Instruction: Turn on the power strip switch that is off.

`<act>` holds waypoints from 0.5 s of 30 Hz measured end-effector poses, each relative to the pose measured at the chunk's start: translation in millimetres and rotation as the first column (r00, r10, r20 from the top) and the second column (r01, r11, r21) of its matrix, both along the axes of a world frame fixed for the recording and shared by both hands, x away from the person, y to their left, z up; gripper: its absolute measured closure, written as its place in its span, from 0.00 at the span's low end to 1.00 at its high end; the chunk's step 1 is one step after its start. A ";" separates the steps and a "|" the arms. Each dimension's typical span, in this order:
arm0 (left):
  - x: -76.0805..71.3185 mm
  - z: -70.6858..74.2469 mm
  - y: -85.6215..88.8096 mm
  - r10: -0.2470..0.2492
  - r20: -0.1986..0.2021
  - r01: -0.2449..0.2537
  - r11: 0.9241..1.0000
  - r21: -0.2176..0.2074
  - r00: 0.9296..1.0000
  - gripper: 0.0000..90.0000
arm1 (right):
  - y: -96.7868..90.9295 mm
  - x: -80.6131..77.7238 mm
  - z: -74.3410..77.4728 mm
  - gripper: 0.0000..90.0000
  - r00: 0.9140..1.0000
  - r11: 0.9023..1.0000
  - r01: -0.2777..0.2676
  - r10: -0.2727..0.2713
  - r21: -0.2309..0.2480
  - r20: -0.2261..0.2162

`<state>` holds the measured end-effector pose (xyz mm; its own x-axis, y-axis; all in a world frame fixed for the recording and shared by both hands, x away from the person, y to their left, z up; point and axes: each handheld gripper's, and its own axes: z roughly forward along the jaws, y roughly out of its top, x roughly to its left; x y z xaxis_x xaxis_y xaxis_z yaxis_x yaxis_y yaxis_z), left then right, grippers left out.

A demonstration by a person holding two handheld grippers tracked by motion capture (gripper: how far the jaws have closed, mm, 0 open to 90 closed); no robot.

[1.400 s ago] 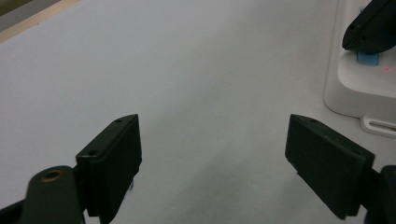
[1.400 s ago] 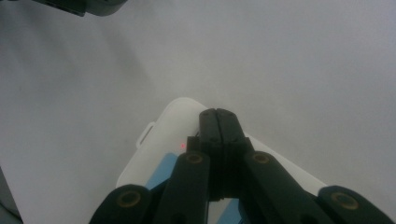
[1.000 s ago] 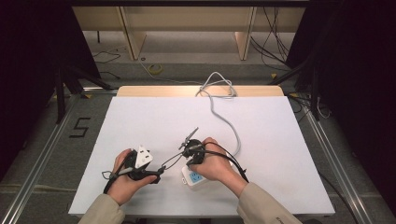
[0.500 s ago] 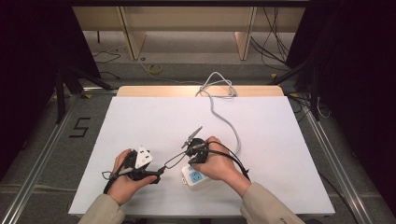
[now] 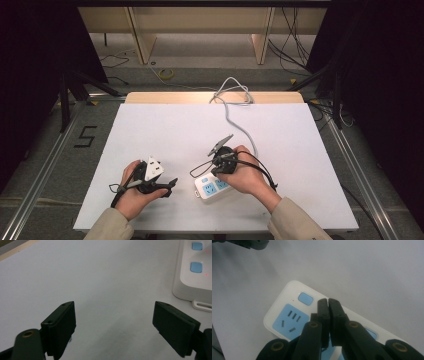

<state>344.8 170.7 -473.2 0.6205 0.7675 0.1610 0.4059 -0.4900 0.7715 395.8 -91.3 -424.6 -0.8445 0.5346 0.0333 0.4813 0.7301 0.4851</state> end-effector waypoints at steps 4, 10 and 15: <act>-0.1 -0.1 0.3 0.000 -0.003 0.000 1.000 0.003 1.000 0.21 | -15.1 -1.7 0.8 0.96 1.000 1.000 0.026 -0.027 0.017 0.012; -0.3 -0.2 -0.1 0.002 -0.002 -0.002 1.000 -0.001 1.000 0.21 | -40.8 -4.9 0.6 0.92 0.997 0.996 0.072 -0.073 0.047 0.027; -0.4 -0.6 -0.1 0.003 -0.003 -0.003 1.000 0.000 1.000 0.21 | -64.9 -7.0 2.0 0.88 0.991 0.989 0.120 -0.124 0.085 0.048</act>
<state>344.5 170.6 -473.8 0.6190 0.7691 0.1592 0.4098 -0.4892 0.7699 388.8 -156.2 -422.6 -0.7748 0.6311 0.0377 0.5362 0.6244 0.5679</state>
